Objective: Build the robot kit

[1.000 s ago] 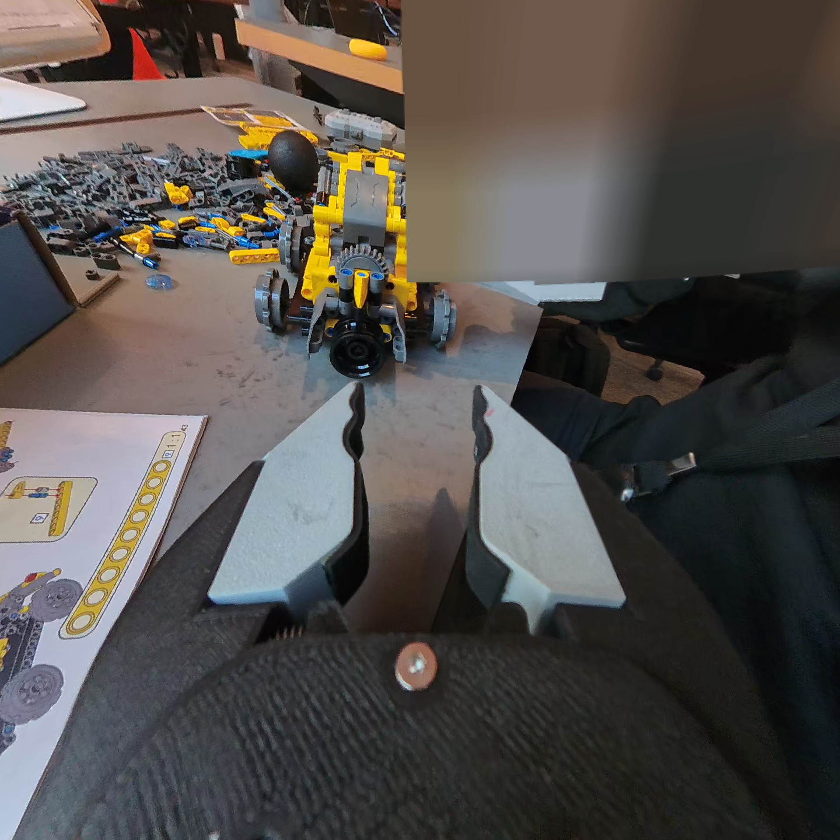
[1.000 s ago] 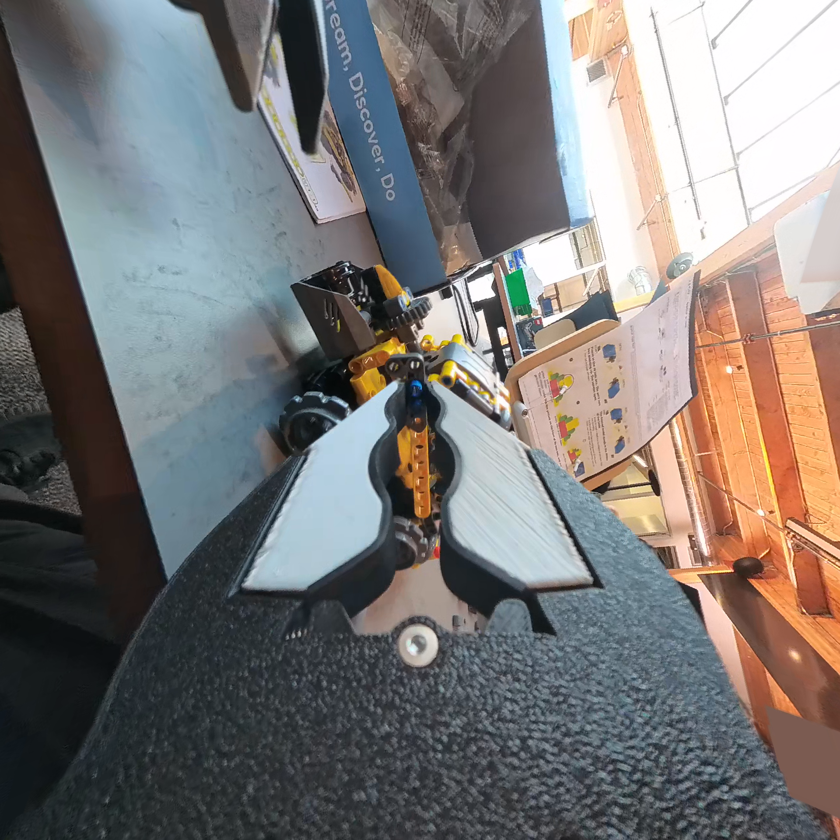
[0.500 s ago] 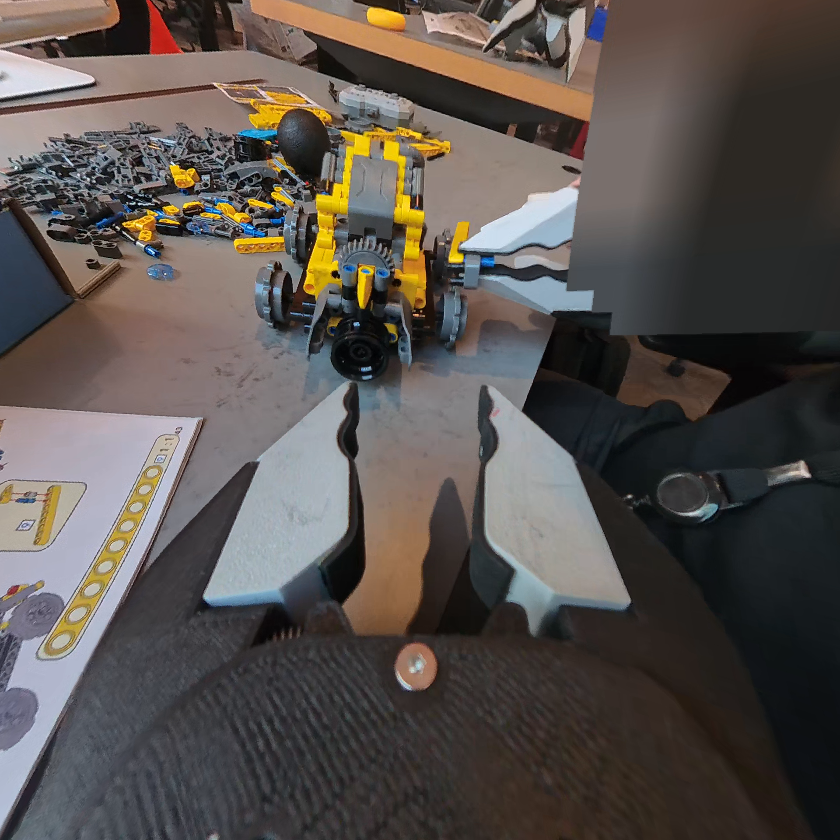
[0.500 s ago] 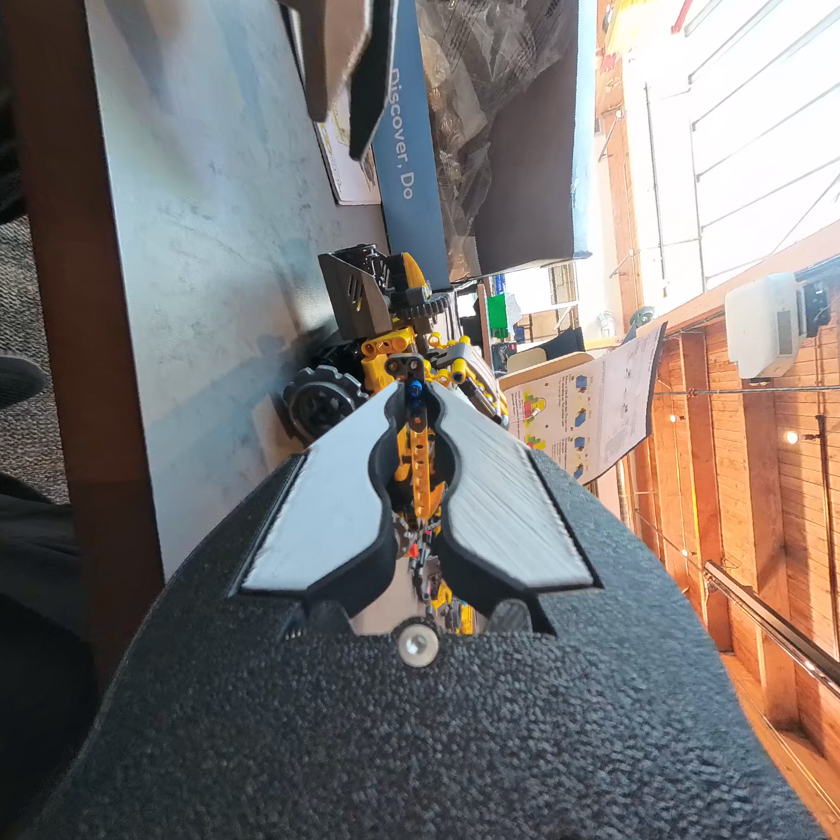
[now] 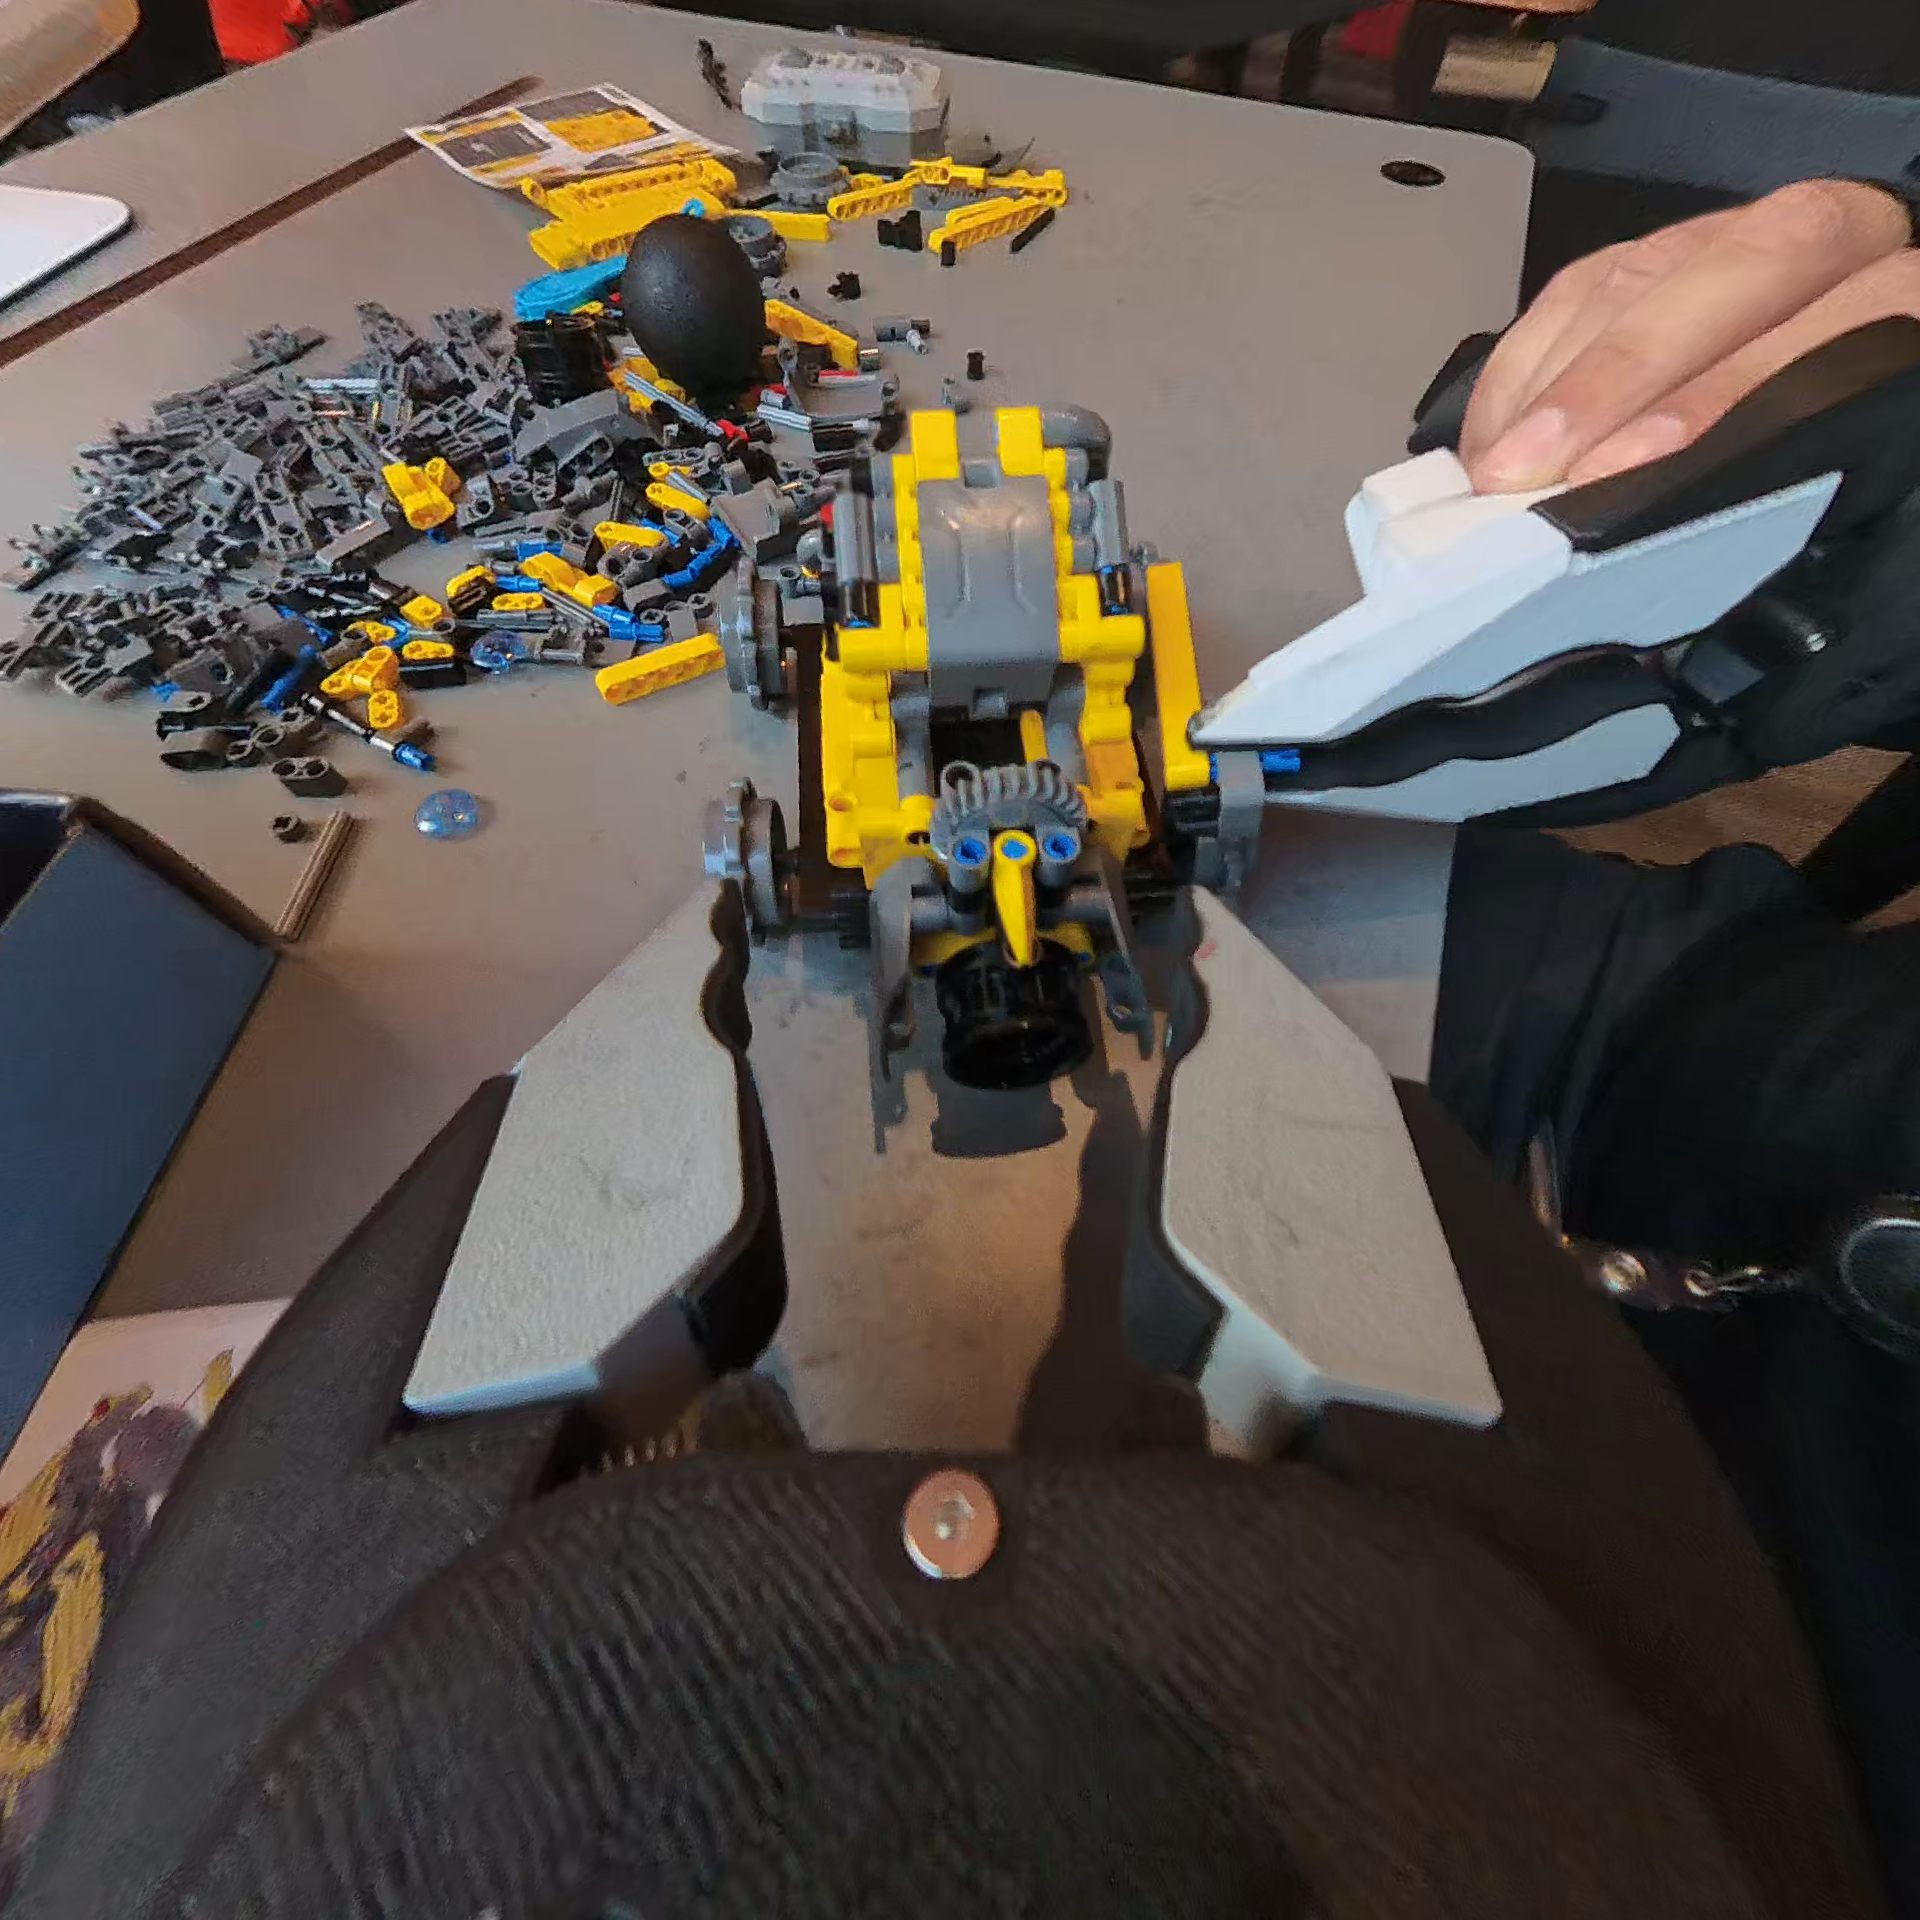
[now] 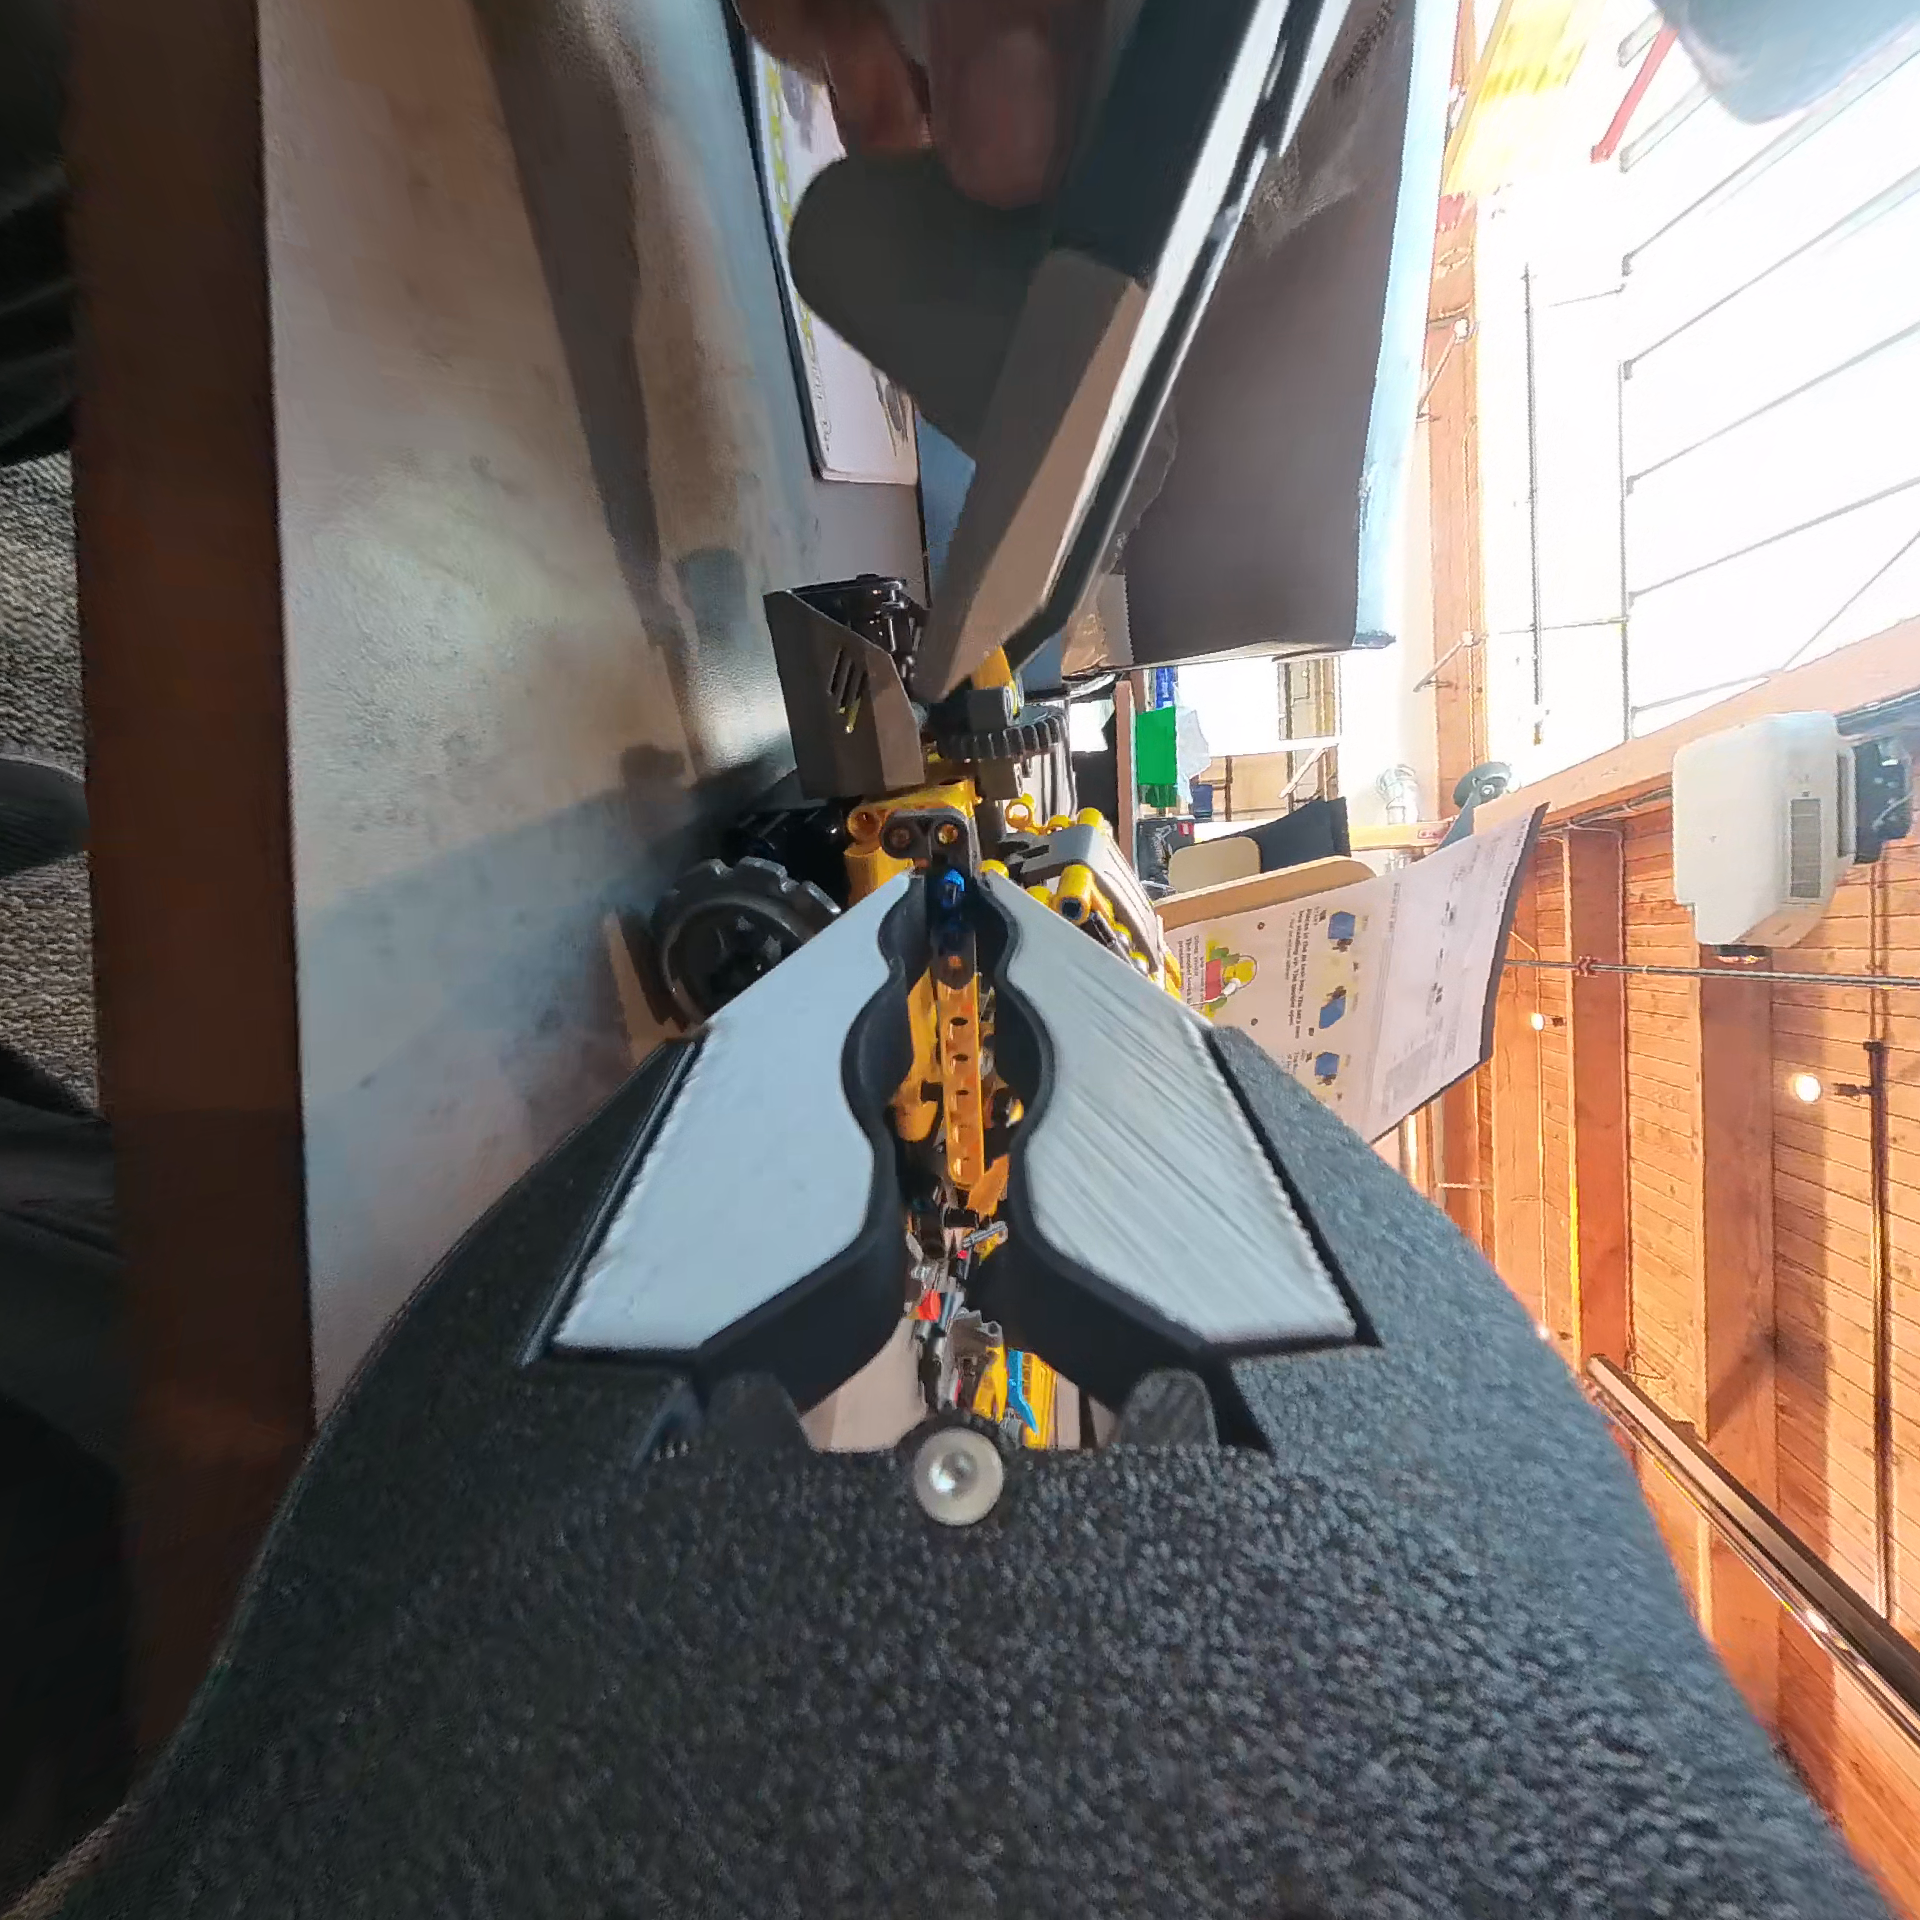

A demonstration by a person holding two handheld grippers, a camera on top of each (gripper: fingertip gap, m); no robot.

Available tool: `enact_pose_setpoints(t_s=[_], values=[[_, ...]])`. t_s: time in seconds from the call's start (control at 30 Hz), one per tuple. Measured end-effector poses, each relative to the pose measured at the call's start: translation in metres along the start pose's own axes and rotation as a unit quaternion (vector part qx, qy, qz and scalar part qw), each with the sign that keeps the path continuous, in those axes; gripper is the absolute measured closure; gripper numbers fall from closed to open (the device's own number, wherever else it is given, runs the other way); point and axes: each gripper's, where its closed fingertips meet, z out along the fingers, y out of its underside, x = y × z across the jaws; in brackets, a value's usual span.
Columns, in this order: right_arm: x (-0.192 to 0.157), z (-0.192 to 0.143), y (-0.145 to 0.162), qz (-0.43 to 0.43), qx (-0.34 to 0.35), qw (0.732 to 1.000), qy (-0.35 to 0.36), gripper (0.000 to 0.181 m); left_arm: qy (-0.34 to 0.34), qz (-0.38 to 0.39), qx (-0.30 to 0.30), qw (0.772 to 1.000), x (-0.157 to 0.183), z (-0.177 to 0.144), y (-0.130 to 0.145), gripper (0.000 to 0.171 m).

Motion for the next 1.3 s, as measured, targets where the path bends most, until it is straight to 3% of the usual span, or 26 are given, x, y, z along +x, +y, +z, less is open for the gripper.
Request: enact_pose_setpoints(t_s=[0.23, 0.4, 0.5, 0.77, 1.13, 1.3], values=[[-0.001, 0.005, 0.003, 0.045, 0.014, 0.999, -0.014, 0.174, 0.058, 0.022, 0.017, 0.998, 0.009, 0.013, -0.007, 0.088], [0.006, 0.004, 0.008, 0.094, 0.022, 0.995, -0.018, 0.174, 0.089, 0.011, -0.017, 0.996, 0.011, 0.022, 0.004, 0.083], [0.008, 0.002, 0.005, 0.076, 0.025, 0.997, -0.011, 0.174, 0.086, 0.021, 0.011, 0.996, 0.013, 0.021, -0.005, 0.09], [-0.002, 0.005, 0.005, 0.039, 0.0, 0.999, -0.021, 0.174, 0.078, 0.038, 0.0, 0.996, 0.016, 0.024, -0.002, 0.096], [-0.002, 0.005, 0.002, -0.019, -0.008, 1.0, -0.015, 0.174, 0.027, -0.012, 0.001, 1.0, 0.016, 0.029, -0.004, 0.092], [-0.001, 0.005, 0.002, -0.011, -0.014, 1.0, -0.015, 0.174, -0.008, 0.007, -0.009, 1.0, 0.015, 0.031, -0.002, 0.091]])
